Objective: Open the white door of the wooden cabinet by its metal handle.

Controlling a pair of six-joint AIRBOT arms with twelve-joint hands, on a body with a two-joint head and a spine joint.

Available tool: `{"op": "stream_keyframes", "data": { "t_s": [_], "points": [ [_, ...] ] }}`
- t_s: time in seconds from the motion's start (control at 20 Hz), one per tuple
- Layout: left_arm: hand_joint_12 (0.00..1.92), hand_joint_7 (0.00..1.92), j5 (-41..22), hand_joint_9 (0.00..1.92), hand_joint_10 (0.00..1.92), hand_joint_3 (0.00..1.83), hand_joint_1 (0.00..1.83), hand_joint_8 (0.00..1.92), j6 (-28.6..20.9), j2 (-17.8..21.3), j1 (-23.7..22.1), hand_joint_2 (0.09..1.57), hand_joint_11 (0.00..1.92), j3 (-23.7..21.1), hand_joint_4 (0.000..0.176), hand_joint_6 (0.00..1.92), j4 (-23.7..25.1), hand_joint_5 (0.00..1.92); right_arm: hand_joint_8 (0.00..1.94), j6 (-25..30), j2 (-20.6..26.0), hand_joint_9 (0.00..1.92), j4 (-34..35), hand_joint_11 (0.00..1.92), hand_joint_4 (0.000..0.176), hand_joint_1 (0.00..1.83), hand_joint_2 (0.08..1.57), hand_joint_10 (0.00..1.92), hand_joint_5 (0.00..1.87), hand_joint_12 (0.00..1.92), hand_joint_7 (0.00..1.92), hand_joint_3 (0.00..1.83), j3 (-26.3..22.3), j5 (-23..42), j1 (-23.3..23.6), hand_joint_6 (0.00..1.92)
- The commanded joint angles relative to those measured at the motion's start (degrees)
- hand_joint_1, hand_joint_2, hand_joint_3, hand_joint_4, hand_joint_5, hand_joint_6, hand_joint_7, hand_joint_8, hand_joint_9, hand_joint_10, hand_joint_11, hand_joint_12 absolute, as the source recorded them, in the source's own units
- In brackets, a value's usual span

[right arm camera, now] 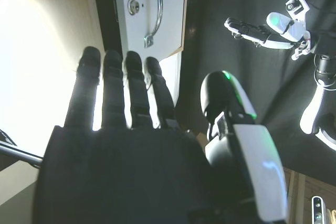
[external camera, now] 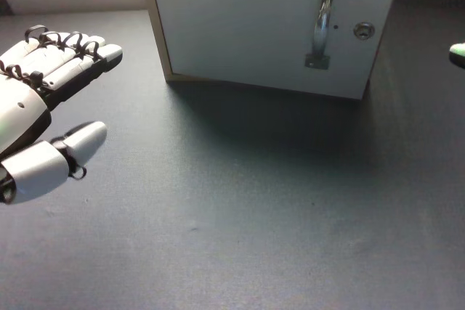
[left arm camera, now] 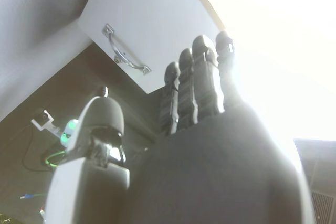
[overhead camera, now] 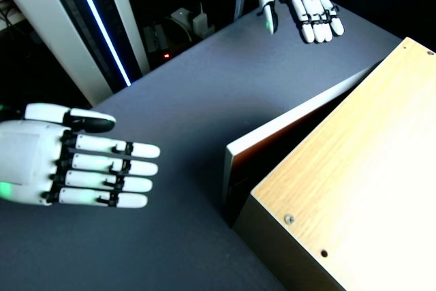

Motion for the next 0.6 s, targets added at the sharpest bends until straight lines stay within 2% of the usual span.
{"op": "stream_keyframes", "data": {
  "t_s": [0.0, 0.3, 0.55],
  "points": [
    [0.31, 0.09, -7.6, 0.09, 0.01, 0.01, 0.00, 0.00, -0.2, -0.2, -0.6, 1.54, 0.00, 0.3, 0.000, 0.00, -0.2, 0.13, 0.00, 0.5, 0.1, 0.14, 1.6, 0.14, 0.000, 0.13, 1.45, 0.00, 0.20, 0.10, 0.19, 0.00, 0.3, 7.0, 0.5, 0.00],
    [0.31, 0.12, -7.4, 0.11, 0.01, 0.00, 0.00, 0.01, -0.4, -0.4, -0.7, 1.53, 0.00, 0.5, 0.000, 0.01, 0.1, 0.17, 0.00, 0.5, -0.4, 0.08, 1.4, 0.11, 0.000, 0.08, 1.46, 0.00, 0.14, 0.04, 0.11, 0.00, 0.9, 6.6, 1.2, 0.00],
    [0.28, 0.07, -7.4, 0.07, 0.00, 0.00, 0.00, 0.00, -0.8, -0.4, -0.6, 1.53, 0.00, 0.7, 0.000, 0.00, 0.2, 0.14, 0.00, 0.5, -2.5, 0.00, -1.7, 0.01, 0.000, 0.00, 1.44, 0.00, 0.04, 0.00, 0.01, 0.00, 3.6, 2.6, 7.2, 0.00]
  ]
}}
